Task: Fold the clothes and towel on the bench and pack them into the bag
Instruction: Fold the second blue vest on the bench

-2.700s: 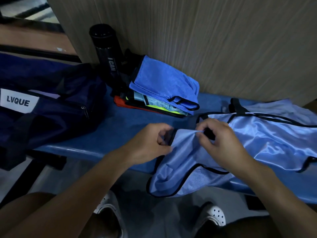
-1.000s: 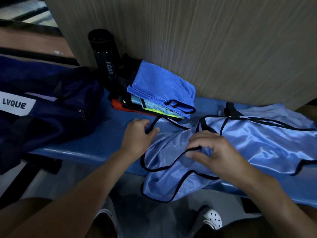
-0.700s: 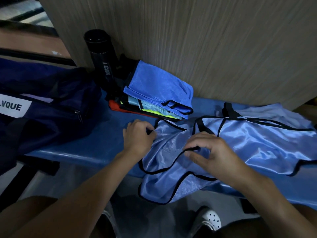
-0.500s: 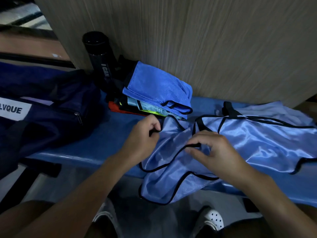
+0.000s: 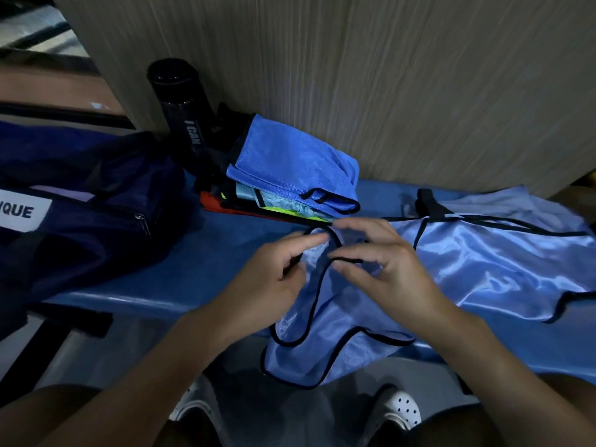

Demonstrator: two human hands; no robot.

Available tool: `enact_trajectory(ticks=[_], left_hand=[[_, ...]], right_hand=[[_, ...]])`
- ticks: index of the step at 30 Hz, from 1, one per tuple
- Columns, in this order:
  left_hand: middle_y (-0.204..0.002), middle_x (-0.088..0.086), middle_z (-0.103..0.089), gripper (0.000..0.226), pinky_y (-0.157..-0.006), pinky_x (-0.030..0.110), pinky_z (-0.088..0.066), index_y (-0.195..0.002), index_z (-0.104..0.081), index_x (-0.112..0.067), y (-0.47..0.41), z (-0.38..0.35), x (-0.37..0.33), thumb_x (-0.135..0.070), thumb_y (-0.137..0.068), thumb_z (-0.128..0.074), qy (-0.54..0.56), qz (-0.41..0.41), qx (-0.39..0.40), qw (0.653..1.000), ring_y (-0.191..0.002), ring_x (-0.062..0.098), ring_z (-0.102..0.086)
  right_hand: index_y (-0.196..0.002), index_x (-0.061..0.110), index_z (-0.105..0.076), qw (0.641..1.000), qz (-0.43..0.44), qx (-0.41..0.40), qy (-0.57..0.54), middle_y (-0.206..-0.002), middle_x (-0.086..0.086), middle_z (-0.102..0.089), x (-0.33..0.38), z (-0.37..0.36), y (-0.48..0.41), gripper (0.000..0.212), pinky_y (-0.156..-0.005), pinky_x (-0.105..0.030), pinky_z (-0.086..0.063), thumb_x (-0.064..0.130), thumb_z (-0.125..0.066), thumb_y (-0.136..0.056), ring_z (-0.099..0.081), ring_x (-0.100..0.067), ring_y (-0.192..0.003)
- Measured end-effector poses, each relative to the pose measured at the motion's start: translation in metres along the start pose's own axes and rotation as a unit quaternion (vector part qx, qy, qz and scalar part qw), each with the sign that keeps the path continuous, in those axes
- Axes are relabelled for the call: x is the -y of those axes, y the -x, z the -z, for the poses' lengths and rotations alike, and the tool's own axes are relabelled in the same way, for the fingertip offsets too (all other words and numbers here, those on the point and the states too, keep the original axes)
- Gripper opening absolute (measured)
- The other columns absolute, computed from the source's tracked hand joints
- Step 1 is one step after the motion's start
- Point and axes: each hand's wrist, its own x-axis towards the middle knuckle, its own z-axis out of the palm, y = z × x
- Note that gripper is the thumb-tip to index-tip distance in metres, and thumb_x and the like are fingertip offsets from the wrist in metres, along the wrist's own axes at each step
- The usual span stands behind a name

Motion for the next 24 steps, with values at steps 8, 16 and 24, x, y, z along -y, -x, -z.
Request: enact_trajectory(ticks=[8,16,24], left_hand=[[-0.092,-0.015,-0.065,0.031,-0.074,0.039,-0.052,-0.11,-0.073,-0.017,-0.001,0.002,0.001,0.0,-0.097,-0.05,-0.066,-0.009,-0.021,0.998,-0.08,0.017,-0.065],[-0.088,-0.009,-0.067,0.019,-0.074,0.035,-0.05,-0.096,-0.073,-0.019,-0.003,-0.001,-0.007,-0.009,-0.097,-0.056,-0.039,0.004,-0.029,0.999,-0.078,0.015,-0.064],[-0.093,0.015,-0.072,0.036,-0.079,0.06,-0.052,-0.105,-0.066,-0.052,-0.004,-0.002,-0.014,-0.02,-0.094,-0.054,0.009,0.01,-0.042,0.999,-0.087,0.041,-0.066]], right_hand=[[-0.094,0.007,-0.075,0.995,-0.004,-0.078,0.054,-0.097,0.005,-0.072,-0.003,0.004,-0.004,0.014,-0.086,-0.047,-0.051,0.016,-0.064,-0.09,-0.064,-0.013,-0.101],[-0.081,0.014,-0.074,0.999,-0.012,-0.005,-0.043,-0.123,0.002,-0.063,0.0,0.002,-0.001,0.019,-0.099,-0.042,-0.044,0.028,-0.062,-0.085,-0.055,-0.014,-0.12],[-0.096,0.015,-0.079,0.998,0.04,-0.021,0.037,-0.116,0.003,-0.068,-0.005,-0.005,0.0,0.022,-0.092,-0.051,-0.046,0.028,-0.061,-0.089,-0.057,-0.019,-0.115]])
